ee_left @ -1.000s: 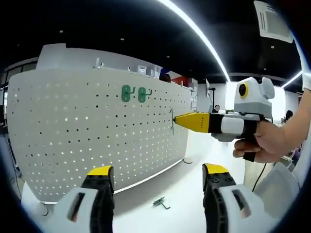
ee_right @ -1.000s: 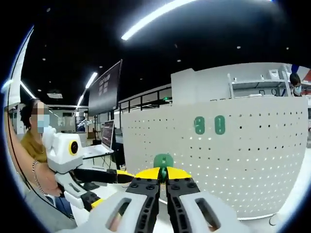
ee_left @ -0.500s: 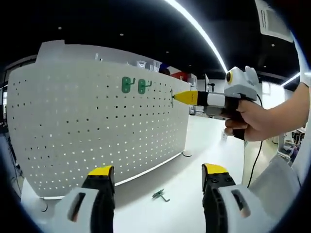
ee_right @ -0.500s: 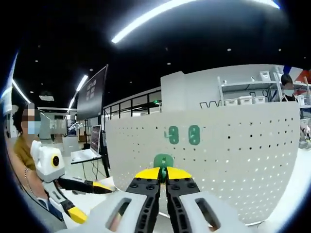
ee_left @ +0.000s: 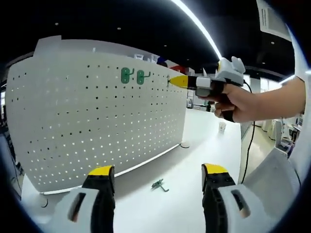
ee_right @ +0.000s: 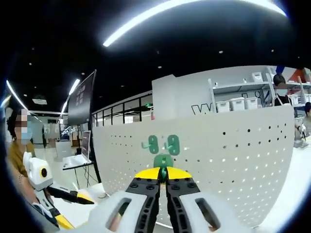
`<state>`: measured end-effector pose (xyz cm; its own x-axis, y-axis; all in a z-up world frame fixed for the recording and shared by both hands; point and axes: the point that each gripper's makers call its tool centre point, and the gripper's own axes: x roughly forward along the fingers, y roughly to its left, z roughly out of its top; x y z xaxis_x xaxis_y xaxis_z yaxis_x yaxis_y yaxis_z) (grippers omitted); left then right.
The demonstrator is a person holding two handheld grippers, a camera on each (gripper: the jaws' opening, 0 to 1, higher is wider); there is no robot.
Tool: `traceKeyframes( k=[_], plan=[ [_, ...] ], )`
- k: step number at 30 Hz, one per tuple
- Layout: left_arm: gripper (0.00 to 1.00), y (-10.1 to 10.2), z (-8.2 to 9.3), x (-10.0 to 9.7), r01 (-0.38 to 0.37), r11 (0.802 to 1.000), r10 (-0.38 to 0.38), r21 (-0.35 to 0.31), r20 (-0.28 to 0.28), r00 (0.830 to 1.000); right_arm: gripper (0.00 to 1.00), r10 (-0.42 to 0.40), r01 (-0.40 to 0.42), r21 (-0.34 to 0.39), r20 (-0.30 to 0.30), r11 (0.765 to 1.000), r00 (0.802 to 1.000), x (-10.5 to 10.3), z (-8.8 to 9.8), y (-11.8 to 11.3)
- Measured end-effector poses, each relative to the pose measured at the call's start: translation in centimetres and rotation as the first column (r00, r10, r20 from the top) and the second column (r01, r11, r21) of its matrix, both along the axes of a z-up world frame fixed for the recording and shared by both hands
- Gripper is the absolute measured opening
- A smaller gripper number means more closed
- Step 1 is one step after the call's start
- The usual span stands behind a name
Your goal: Insert the hook assembly into the mounting plate slot until the hook locks in place.
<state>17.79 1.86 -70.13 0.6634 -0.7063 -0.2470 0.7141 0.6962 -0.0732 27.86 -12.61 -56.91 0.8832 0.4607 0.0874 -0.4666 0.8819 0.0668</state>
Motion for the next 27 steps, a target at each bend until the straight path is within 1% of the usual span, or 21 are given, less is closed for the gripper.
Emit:
traceKeyframes(
  k=[7, 18, 27],
  plan=[
    [0.75, 0.4, -0.8, -0.5, 0.008, 1.000, -0.008, 0.022, -0.018, 1.000, 0.00, -0.029, 0.029, -0.009, 0.010, 1.000, 1.000, 1.1, 0.5, -0.8],
    [0.74, 1.3, -1.5, -1.1, 0.021, 0.998, -0.020, 0.060, -0.024, 1.000, 0.00, -0.074, 0.074, -0.009, 0.017, 0.997, 0.997, 3.0, 1.2, -1.8],
    [0.74, 1.6, -2.6, -1.9, 0.059, 0.991, -0.056, 0.124, -0.030, 0.998, 0.00, -0.105, 0.105, -0.003, 0.026, 0.994, 0.994, 4.6, 1.7, -2.4]
  ],
)
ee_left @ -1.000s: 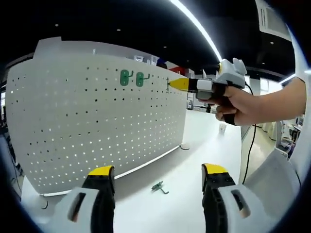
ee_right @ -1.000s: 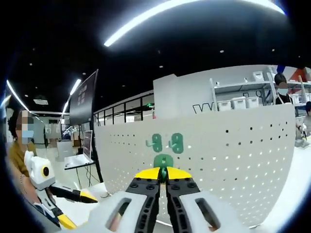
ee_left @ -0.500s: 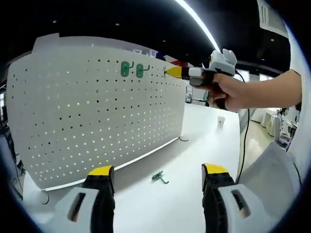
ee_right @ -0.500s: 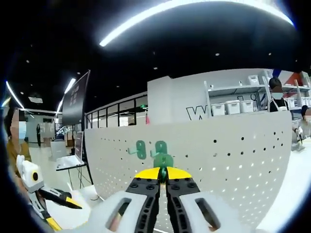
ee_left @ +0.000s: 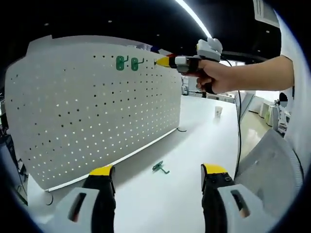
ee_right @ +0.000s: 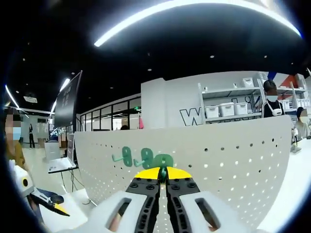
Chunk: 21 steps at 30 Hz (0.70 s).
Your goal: Insert the hook assembly into the mounting plate slot until the hook locks in place.
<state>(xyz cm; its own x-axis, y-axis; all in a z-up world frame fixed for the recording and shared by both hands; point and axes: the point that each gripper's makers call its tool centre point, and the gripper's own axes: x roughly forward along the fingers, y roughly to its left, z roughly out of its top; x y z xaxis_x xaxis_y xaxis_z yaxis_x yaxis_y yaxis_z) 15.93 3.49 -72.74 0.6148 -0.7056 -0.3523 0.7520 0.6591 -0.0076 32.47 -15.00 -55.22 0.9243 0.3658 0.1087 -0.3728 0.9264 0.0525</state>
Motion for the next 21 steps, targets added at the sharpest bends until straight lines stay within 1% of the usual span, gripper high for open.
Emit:
traceKeyframes(
  k=[9, 15, 21],
  plan=[
    [0.73, 0.7, -0.9, -0.5, 0.006, 1.000, -0.006, 0.020, -0.022, 1.000, 0.00, -0.025, 0.025, -0.005, 0.007, 1.000, 1.000, 1.5, 0.2, -0.4],
    [0.72, 1.1, -1.8, -0.9, 0.015, 0.999, -0.013, 0.032, -0.045, 0.999, 0.00, -0.036, 0.037, -0.043, 0.017, 0.998, 0.999, 2.1, 0.0, -0.3],
    [0.72, 1.2, -2.1, -1.1, 0.020, 0.999, -0.018, 0.036, -0.054, 0.998, 0.01, -0.050, 0.051, -0.056, 0.031, 0.997, 0.998, 2.5, 0.1, -0.5]
  ],
)
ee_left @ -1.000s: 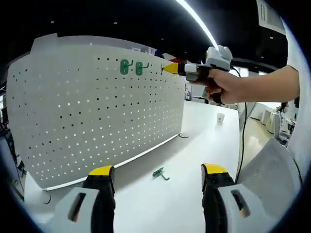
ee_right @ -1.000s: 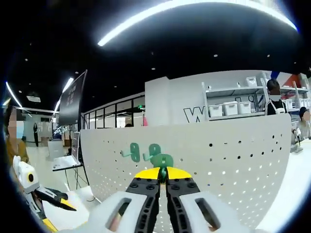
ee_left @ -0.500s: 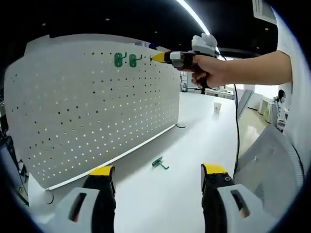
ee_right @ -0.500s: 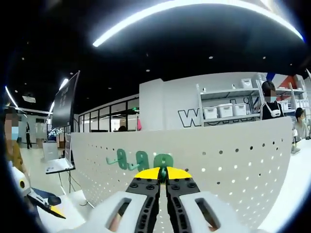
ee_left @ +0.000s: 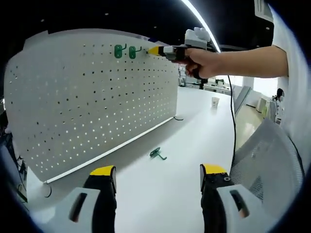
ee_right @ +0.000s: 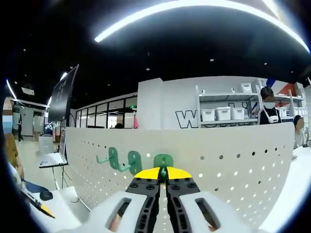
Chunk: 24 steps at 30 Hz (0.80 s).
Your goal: Insert the hook assembly into the mounting plate slot until the hook locks in place.
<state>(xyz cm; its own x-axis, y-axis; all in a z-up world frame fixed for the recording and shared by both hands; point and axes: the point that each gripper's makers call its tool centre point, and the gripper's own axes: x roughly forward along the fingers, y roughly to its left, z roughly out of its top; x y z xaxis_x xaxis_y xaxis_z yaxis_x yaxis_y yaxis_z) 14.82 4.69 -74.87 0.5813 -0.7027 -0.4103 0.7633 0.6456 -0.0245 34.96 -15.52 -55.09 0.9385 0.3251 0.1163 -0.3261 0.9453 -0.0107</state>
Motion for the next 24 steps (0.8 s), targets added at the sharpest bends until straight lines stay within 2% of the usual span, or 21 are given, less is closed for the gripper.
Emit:
traceKeyframes(
  k=[24],
  plan=[
    [0.70, 0.34, -0.20, -0.11, -0.009, 1.000, 0.009, 0.001, -0.013, 1.000, 0.01, -0.022, 0.022, -0.052, 0.013, 0.998, 1.000, 0.89, -0.07, 0.30]
  ],
)
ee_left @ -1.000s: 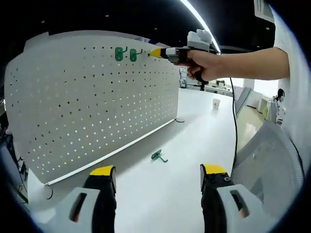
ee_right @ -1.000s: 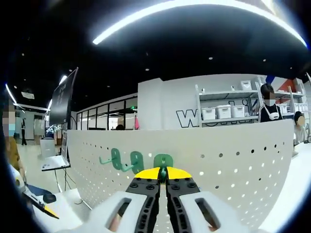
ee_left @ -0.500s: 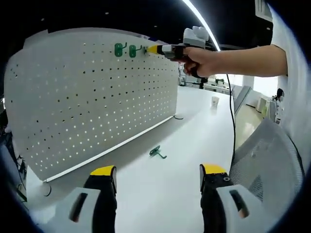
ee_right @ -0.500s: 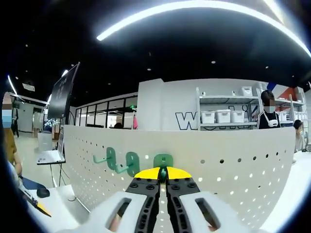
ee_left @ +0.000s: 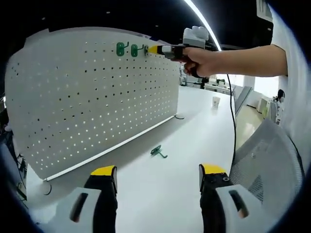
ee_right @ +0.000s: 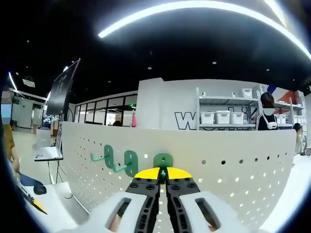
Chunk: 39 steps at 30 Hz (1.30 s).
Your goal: Insert the hook assembly into the mounting plate slot until the hook locks in place.
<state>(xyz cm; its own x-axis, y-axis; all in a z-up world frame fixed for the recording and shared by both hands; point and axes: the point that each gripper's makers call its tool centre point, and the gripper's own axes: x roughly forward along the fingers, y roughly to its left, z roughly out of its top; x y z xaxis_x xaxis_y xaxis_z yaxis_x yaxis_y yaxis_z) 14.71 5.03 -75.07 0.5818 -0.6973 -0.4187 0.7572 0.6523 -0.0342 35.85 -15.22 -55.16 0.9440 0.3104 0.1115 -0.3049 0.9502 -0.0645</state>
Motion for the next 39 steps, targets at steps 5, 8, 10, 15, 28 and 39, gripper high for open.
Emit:
traceKeyframes(
  k=[5, 8, 10, 15, 28, 39],
  plan=[
    [0.70, 0.02, -0.02, -0.01, -0.001, 1.000, 0.001, -0.001, -0.001, 1.000, 0.01, -0.047, 0.048, -0.046, 0.006, 0.998, 0.999, 0.04, -0.02, 0.16],
    [0.70, -0.05, 0.00, -0.08, 0.000, 1.000, 0.000, -0.001, -0.001, 1.000, 0.01, -0.094, 0.094, -0.079, 0.008, 0.992, 0.996, 0.21, -0.07, 0.28],
    [0.70, -0.05, 0.03, -0.10, 0.001, 1.000, -0.001, 0.001, 0.000, 1.000, 0.01, -0.121, 0.122, -0.094, 0.008, 0.988, 0.993, 0.23, -0.10, 0.31],
    [0.69, -0.13, 0.23, -0.20, 0.000, 1.000, 0.000, -0.003, 0.001, 1.000, 0.01, -0.163, 0.164, -0.113, 0.011, 0.980, 0.986, 0.26, -0.13, 0.39],
    [0.68, -0.23, 0.26, -0.70, -0.003, 1.000, 0.003, 0.000, 0.002, 1.000, 0.03, -0.188, 0.186, -0.119, -0.009, 0.975, 0.982, 0.34, -0.43, 0.43],
    [0.68, -0.09, 0.75, -0.78, -0.013, 1.000, 0.014, -0.006, 0.008, 1.000, 0.04, -0.166, 0.163, -0.094, -0.027, 0.982, 0.986, 0.18, -0.33, 0.41]
  ],
)
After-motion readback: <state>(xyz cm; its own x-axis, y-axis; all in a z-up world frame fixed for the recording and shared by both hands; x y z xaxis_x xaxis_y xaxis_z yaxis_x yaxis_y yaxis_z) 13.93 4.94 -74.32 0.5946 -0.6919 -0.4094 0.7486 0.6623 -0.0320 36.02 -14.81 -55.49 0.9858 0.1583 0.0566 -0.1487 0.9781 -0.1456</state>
